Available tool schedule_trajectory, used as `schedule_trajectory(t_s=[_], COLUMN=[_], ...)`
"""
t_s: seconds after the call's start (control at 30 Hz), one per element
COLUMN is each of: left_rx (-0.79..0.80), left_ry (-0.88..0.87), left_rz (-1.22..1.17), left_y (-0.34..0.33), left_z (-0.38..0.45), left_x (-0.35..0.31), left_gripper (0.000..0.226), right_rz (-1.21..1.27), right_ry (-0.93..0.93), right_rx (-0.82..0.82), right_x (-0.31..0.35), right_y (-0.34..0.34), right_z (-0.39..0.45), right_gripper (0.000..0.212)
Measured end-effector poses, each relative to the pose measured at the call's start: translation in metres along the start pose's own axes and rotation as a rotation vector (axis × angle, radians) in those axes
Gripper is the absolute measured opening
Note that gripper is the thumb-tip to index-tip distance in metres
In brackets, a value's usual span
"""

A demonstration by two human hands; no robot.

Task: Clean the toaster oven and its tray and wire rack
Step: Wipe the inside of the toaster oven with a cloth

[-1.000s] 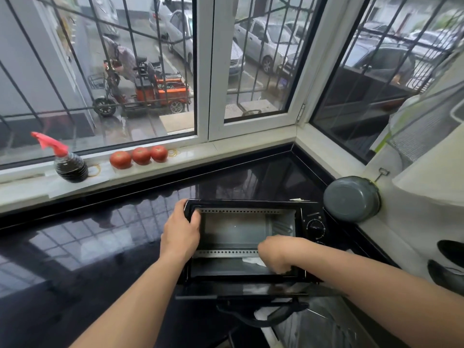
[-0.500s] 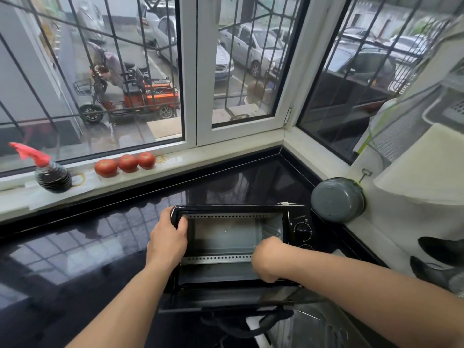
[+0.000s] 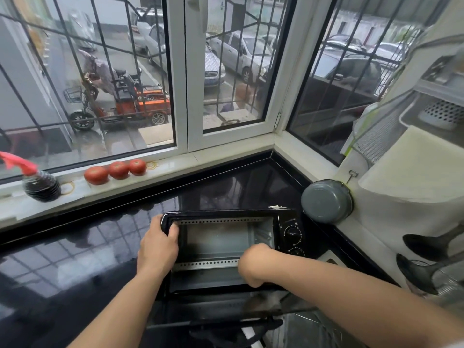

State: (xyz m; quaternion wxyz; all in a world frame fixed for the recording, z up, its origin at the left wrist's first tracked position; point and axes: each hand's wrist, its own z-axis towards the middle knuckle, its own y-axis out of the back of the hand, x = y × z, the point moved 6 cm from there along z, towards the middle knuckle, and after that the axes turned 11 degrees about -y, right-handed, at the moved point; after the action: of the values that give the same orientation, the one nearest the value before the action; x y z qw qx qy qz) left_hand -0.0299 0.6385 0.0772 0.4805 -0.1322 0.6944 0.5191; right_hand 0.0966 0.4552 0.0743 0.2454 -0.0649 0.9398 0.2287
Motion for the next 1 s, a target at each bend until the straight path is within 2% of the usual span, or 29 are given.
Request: schedule_trajectory(t_s=[0.07,0.1,0.13,0.2,0.23,0.27,0.37,0.6,0.7,0.73,0.8,0.9,1.0], left_rx=[0.012,0.018,0.022,0.028,0.028,0.025,0.008,-0.017,-0.041,-0.049,-0.057,-0.06,-0.052], left_ry=[-0.003,-0.006,-0.008,-0.006,-0.005,-0.006,-0.002,0.004,-0.003,-0.008,-0.012,-0.006,-0.005], left_rz=[-0.003,-0.005,-0.005,-0.004,-0.002,0.003,0.017,0.064,0.059,0.055,0.043,0.048,0.043], left_y=[0.001,0.001,0.001,0.002,0.003,0.003,0.003,0.004,0.004,0.004,0.004,0.004,0.004], left_z=[-0.002,-0.003,-0.003,-0.003,-0.003,-0.004,-0.01,-0.012,-0.018,-0.02,-0.023,-0.024,-0.023], left_x=[0.001,0.002,0.002,0.0,0.0,-0.001,0.0,-0.001,0.0,0.0,0.001,0.002,0.002], left_gripper=[0.036,0.035,0.034,0.033,0.033,0.032,0.031,0.015,0.019,0.018,0.019,0.024,0.025], right_rz=[0.105,0.164,0.272,0.486,0.524,0.467,0.378,0.772,0.963,0.984,0.959,1.01,1.096], right_ry=[0.11,0.155,0.141,0.0,-0.06,-0.087,-0.125,-0.07,0.003,0.023,0.02,0.045,0.156], right_rx=[-0.001,-0.076,-0.208,-0.496,-0.583,-0.605,-0.472,0.013,0.202,0.201,0.135,0.059,0.003], right_x=[0.006,0.008,0.005,-0.005,-0.006,-0.002,0.008,-0.01,-0.017,-0.014,-0.007,0.002,0.011], right_y=[0.017,0.029,0.04,0.053,0.053,0.048,0.027,0.01,0.003,0.005,0.009,0.025,0.041], right_z=[-0.008,-0.011,-0.01,-0.011,-0.011,-0.007,0.01,0.049,0.071,0.077,0.091,0.1,0.102], right_gripper=[0.016,0.021,0.023,0.014,0.013,0.024,0.042,0.043,0.079,0.085,0.084,0.072,0.06])
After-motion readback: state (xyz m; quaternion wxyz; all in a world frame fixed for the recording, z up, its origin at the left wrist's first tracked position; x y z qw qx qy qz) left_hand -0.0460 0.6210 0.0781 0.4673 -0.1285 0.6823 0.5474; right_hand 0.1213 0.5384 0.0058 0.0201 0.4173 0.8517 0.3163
